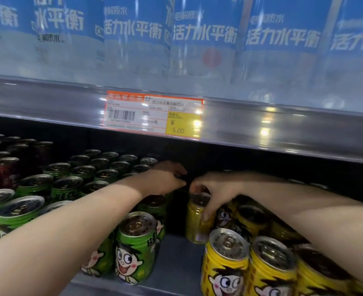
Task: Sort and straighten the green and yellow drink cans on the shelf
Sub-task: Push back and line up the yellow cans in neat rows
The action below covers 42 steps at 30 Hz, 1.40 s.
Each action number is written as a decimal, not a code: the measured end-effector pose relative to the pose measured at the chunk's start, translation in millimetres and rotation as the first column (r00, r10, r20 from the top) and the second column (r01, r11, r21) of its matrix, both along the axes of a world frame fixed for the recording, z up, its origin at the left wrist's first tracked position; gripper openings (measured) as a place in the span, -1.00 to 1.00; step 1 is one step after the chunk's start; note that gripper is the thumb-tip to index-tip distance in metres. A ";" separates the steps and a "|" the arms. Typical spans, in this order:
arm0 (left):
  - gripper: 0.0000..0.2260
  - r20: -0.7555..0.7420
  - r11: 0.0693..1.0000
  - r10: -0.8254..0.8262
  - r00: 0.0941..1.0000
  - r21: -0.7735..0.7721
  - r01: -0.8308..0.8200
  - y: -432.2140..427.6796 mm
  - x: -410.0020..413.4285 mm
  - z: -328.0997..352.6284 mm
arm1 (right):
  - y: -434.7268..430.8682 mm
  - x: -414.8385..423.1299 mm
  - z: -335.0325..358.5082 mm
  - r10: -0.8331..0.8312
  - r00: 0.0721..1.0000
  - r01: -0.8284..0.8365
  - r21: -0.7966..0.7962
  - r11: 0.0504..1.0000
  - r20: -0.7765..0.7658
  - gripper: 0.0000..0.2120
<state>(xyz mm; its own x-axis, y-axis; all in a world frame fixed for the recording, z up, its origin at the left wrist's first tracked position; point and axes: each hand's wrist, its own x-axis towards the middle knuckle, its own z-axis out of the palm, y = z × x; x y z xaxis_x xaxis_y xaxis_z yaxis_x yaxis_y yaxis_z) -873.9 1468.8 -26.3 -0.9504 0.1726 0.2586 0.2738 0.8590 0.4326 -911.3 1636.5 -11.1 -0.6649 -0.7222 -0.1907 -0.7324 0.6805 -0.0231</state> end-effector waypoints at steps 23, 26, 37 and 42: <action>-0.41 0.351 0.966 -0.206 0.913 -0.075 0.247 79.0 20.7 -3.5 | 112.3 35.2 1.3 -0.241 0.962 0.243 0.002 0.970 0.128 -0.42; -0.32 0.352 0.984 -0.156 0.923 -0.025 0.176 82.2 22.1 -4.7 | 114.9 34.3 0.9 -0.226 0.964 0.228 0.001 0.974 0.143 -0.39; -0.39 0.400 0.981 -0.195 0.895 0.069 0.183 82.9 21.6 -6.7 | 116.2 38.2 1.2 -0.199 0.976 0.200 0.005 0.980 0.088 -0.36; -0.46 0.352 0.973 -0.225 0.908 0.126 0.192 80.9 24.0 -13.4 | 121.0 35.1 2.6 -0.205 0.975 0.207 -0.018 0.978 0.086 -0.31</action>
